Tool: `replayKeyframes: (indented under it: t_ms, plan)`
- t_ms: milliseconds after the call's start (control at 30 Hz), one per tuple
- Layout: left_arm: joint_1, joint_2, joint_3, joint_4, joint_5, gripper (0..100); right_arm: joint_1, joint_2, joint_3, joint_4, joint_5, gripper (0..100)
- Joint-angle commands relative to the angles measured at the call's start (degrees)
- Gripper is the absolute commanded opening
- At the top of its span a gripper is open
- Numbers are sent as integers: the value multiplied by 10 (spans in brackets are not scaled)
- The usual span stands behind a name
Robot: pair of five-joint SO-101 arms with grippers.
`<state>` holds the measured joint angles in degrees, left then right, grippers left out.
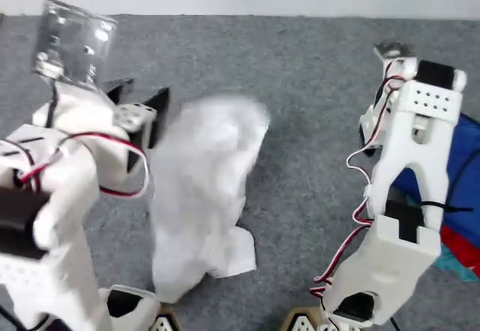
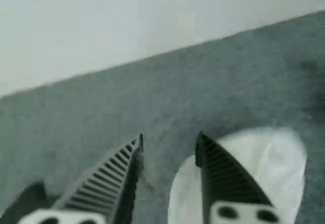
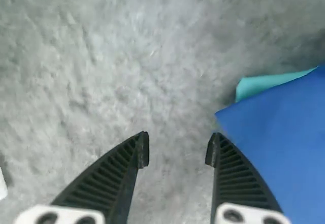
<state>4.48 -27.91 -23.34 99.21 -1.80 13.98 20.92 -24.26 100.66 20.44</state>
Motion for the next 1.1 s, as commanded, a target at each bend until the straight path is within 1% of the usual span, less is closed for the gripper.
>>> replayKeyframes:
  t_ms: [0, 67, 167, 300, 400, 467, 567, 667, 767, 900, 1067]
  plan:
    - [-84, -7, 44, -11, 13, 202, -24, -35, 35, 24, -2, 201]
    - [-133, -8, 73, -11, 13, 216, -55, -36, 62, 24, -2, 201]
    - [-218, -8, 111, -11, 0, 222, -137, -54, 116, 24, 8, 201]
    - [-319, -8, 186, -11, -81, 221, -309, -118, 194, 24, 49, 201]
    - [-392, -9, 246, -10, -126, 220, -437, -158, 233, 23, 54, 201]
    - [-442, -10, 270, -11, -149, 220, -499, -168, 248, 22, 54, 201]
    - [-512, -8, 288, -12, -173, 220, -548, -164, 263, 22, 55, 201]
    - [-564, -9, 308, -11, -198, 220, -583, -157, 288, 24, 53, 201]
    - [-608, -8, 320, -12, -214, 219, -631, -161, 345, 23, 56, 201]
    - [-636, -8, 323, -12, -217, 219, -694, -160, 394, 22, 92, 201]
    - [-637, -12, 320, -11, -216, 219, -727, -160, 394, 22, 94, 201]
